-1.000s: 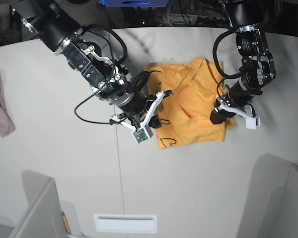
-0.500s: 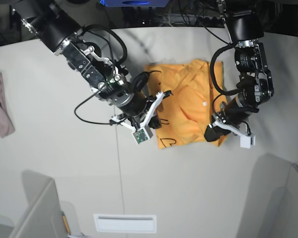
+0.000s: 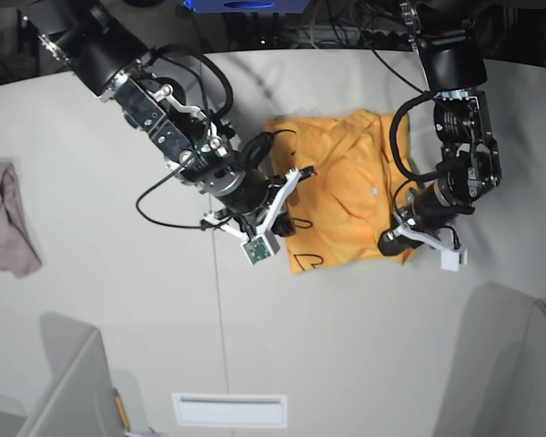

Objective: Fold the T-shirt properly

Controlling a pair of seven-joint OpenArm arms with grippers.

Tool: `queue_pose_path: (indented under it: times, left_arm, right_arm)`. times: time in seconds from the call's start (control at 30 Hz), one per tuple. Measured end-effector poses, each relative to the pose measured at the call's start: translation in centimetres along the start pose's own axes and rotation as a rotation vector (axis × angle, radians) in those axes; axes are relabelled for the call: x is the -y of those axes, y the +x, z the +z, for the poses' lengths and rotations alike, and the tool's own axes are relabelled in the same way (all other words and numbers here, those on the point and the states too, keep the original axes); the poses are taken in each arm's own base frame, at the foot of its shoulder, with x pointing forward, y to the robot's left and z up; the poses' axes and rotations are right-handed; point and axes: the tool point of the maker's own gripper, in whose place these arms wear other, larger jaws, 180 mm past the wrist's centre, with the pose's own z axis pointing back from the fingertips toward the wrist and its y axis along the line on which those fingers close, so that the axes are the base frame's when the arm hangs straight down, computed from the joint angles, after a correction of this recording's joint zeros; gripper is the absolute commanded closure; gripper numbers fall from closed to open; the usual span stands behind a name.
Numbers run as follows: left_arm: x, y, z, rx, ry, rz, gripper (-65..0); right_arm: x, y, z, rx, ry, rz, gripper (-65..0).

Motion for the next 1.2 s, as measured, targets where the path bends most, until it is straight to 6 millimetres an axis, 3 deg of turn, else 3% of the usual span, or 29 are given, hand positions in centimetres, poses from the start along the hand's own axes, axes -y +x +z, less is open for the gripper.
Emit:
queue_pose_path:
  times: [0.17, 0.27, 0.37, 0.43, 0.53, 0.6, 0.77, 0.93, 1.07, 1.2]
  left_arm:
    - [-0.5, 1.0, 0.6, 0.018, 0.013, -0.016, -2.0]
    - [-0.3, 0.9, 0.6, 0.018, 0.001, -0.002, -19.7]
    - [-0.9, 2.0, 2.3, 0.083, -0.003, 0.039, -32.9]
    - [-0.4, 2.5, 4.0, 0.121, -0.028, 0.045, -38.7]
    - [3.1, 2.7, 6.1, 0.171, -0.144, 0.03, -43.1]
    - [4.2, 1.4, 7.4, 0.166, -0.18, 0.016, -42.8]
    - [0.4, -7.2, 9.5, -0.021, -0.039, 0.044, -42.6]
    - [-0.4, -9.2, 10.6, -0.044, -0.021, 0.075, -42.6]
    - [0.3, -11.7, 10.2, -0.117, -0.037, 0.078, -42.6]
    - [0.5, -12.5, 9.8, -0.145, -0.027, 0.045, -42.5]
  right_arm:
    - [0.0, 0.0, 0.0, 0.001, 0.0, 0.0, 0.0]
    - [0.0, 0.0, 0.0, -0.001, 0.0, 0.0, 0.0]
    - [0.3, -0.2, 0.1, -0.006, -0.005, 0.005, 0.0]
    - [0.9, -0.5, 0.2, -0.015, -0.017, 0.013, 0.0]
    - [0.9, -0.5, 0.2, -0.013, -0.018, 0.015, 0.0]
    - [0.7, -0.5, 0.2, -0.014, -0.014, 0.011, 0.0]
    - [0.8, -0.5, 0.2, -0.013, -0.015, 0.014, 0.0]
    - [1.8, -1.0, 0.4, -0.024, -0.036, 0.028, 0.0]
    - [1.7, -1.0, 0.4, -0.024, -0.031, 0.024, 0.0]
    - [2.0, -1.6, 0.6, -0.034, -0.042, 0.002, 0.0]
